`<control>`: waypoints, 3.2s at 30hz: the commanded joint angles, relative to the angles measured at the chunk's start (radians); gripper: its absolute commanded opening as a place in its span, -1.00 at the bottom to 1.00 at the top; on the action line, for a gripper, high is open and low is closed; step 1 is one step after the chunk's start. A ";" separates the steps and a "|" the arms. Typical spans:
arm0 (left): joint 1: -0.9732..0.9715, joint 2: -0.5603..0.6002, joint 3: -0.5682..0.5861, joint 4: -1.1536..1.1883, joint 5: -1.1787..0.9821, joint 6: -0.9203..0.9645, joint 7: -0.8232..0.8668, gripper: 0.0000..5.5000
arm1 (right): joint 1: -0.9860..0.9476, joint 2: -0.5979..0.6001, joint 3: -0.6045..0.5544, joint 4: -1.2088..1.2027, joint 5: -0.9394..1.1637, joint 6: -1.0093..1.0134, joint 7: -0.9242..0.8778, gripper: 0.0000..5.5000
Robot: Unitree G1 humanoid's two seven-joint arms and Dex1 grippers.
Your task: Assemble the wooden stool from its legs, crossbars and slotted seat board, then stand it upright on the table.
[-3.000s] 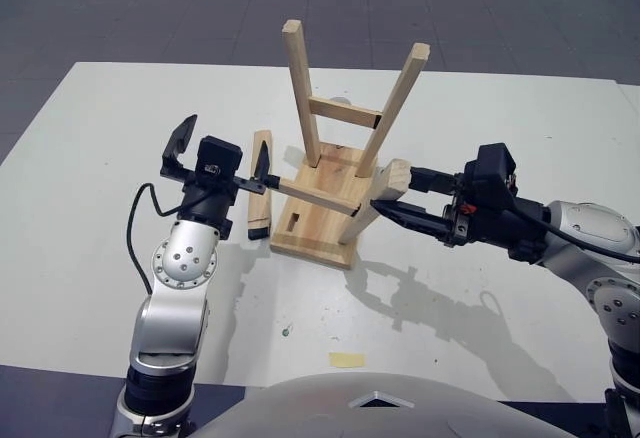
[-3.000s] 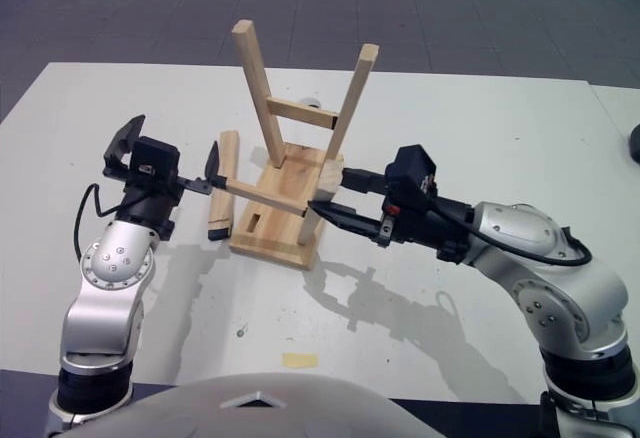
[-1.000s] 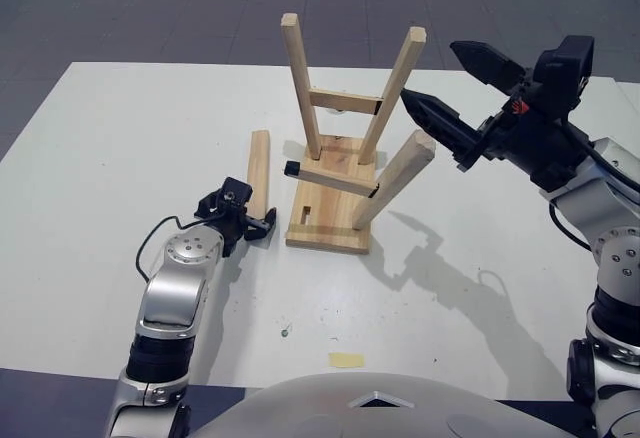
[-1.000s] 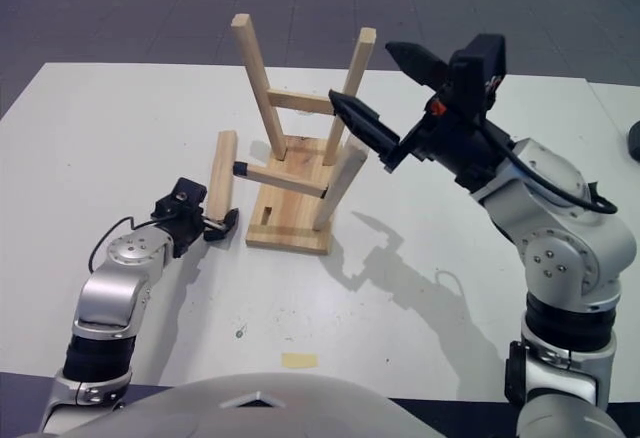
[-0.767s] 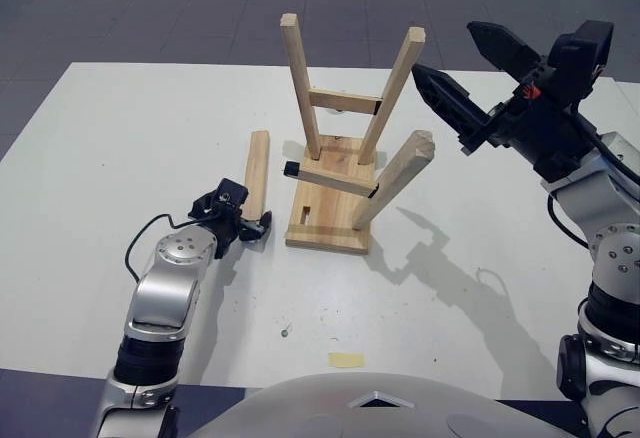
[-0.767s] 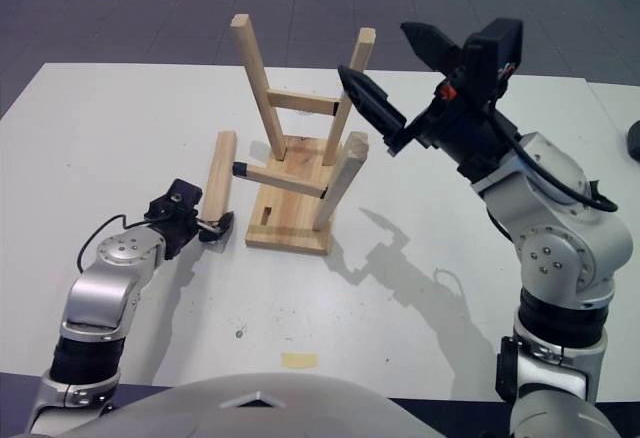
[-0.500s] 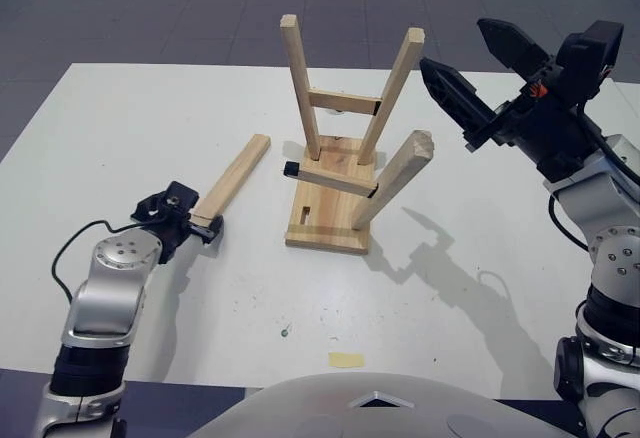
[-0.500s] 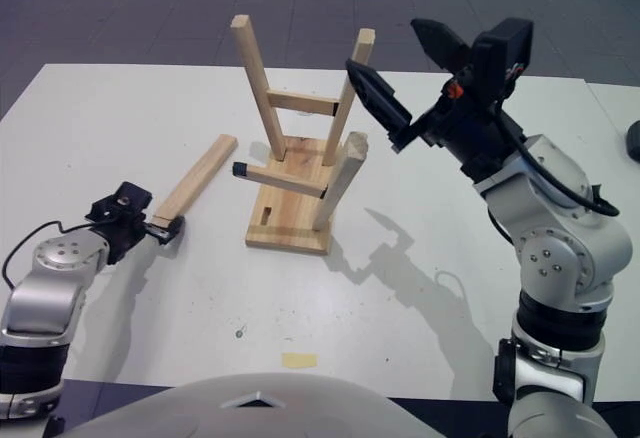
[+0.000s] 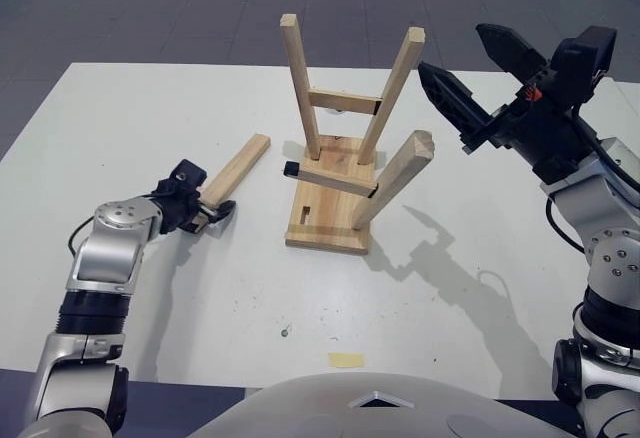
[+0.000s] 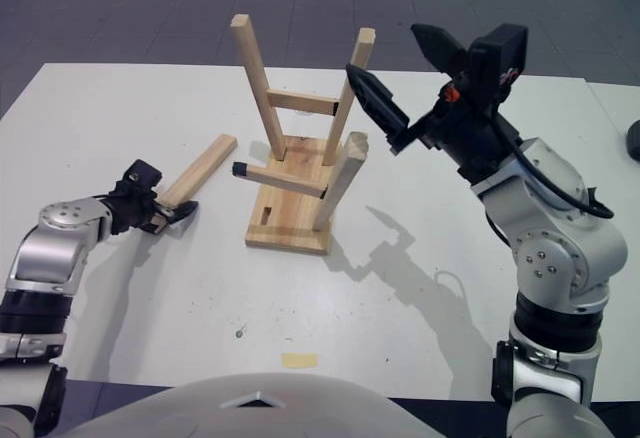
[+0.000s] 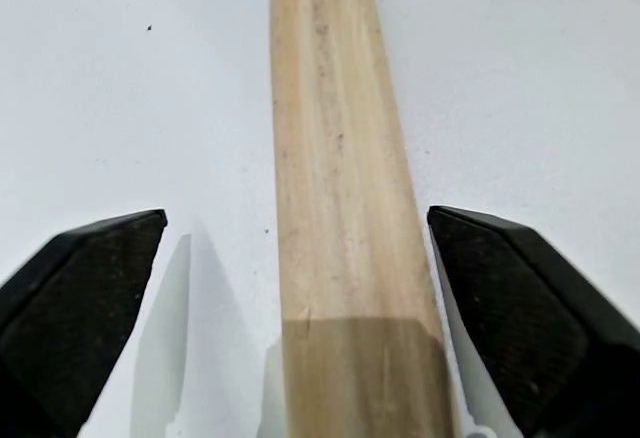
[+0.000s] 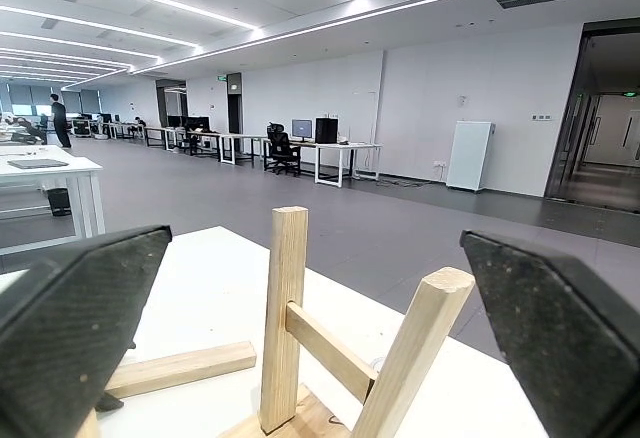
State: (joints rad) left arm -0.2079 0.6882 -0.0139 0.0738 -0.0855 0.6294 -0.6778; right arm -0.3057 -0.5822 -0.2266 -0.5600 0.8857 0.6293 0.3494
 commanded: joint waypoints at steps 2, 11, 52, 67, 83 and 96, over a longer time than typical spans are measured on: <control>0.070 0.021 -0.050 -0.025 -0.018 0.072 -0.064 0.45 | -0.019 0.006 0.012 0.010 -0.019 0.004 0.002 0.96; 0.100 0.029 -0.063 -0.020 0.008 0.043 -0.035 -0.11 | -0.028 0.022 0.015 0.025 -0.050 -0.007 0.002 0.96; -0.257 -0.429 -0.137 -0.612 -0.116 -0.207 0.331 -0.25 | -0.300 0.402 0.105 0.134 0.508 0.048 -0.575 0.58; -0.234 -0.425 -0.166 -0.614 -0.061 -0.224 0.325 -0.25 | -0.265 0.430 0.112 0.133 0.529 0.045 -0.648 -0.31; -0.349 -0.419 -0.083 -0.654 -0.143 -0.108 0.304 0.23 | -0.372 0.313 0.106 0.147 0.118 -0.045 -0.564 -0.63; -0.616 -0.760 0.250 -0.567 -0.783 0.187 0.688 0.96 | -0.381 -0.218 0.555 0.261 -1.186 -0.318 -0.546 -0.63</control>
State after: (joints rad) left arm -0.7214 0.1028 0.1564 -0.5553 -0.6269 0.7021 -0.1896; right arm -0.7303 -0.6356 0.0829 -0.3752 0.1855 0.4504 -0.1756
